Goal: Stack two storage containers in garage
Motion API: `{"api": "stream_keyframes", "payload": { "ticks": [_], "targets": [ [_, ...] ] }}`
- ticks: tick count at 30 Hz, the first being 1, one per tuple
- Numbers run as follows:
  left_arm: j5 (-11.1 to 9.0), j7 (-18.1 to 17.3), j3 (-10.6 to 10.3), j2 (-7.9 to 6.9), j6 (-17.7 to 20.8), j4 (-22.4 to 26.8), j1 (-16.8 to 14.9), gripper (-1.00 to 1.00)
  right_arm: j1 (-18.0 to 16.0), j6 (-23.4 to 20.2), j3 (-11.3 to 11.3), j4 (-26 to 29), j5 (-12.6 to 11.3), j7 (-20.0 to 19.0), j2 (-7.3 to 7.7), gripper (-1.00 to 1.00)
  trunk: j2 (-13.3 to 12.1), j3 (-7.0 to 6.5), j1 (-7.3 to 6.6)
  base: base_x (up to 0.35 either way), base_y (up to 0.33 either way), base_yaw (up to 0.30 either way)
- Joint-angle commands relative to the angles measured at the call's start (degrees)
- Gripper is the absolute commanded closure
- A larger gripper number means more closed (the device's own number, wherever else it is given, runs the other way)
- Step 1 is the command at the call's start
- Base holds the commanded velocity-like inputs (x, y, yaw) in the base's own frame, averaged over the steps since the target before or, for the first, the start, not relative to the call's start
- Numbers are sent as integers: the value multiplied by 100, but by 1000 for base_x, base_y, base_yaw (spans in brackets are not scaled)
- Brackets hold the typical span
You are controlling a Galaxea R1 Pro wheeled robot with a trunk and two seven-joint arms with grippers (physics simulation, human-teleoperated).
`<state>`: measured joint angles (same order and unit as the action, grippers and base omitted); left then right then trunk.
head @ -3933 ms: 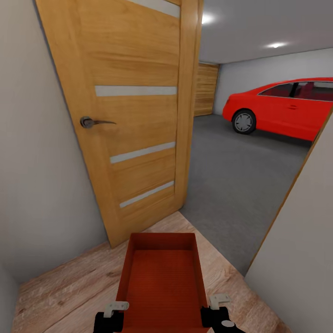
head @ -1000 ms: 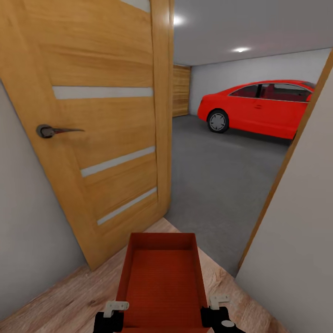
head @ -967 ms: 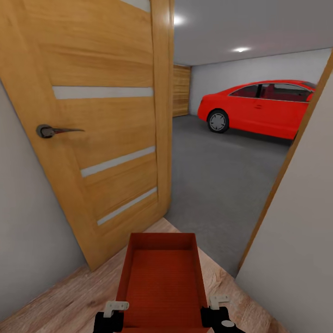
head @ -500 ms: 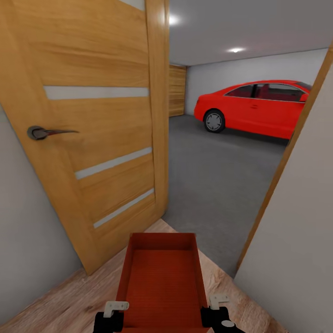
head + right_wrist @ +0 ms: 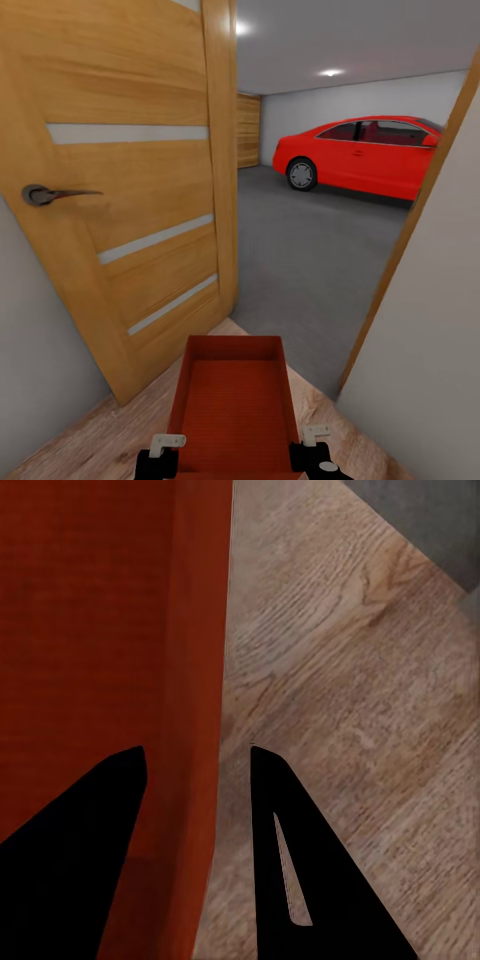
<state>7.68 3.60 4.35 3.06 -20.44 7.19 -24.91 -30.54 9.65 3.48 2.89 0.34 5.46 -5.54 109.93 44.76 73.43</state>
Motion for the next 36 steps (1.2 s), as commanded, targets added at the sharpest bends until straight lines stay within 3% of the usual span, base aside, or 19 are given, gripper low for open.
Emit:
{"api": "stream_keyframes", "payload": {
  "ticks": [1,23,36],
  "targets": [
    [49,80,172,1,-22,1,-5,100,-5,18,-5,-8,-16,51,0,100,2,5,1,191,146,-2],
    [49,80,172,1,-22,1,-5,100,-5,15,-5,-8,-16,51,0,100,2,5,1,26,28,-16],
    [49,80,172,1,-22,1,-5,100,-5,18,-5,-8,-16,51,0,100,2,5,1,11,258,-5]
  ]
}}
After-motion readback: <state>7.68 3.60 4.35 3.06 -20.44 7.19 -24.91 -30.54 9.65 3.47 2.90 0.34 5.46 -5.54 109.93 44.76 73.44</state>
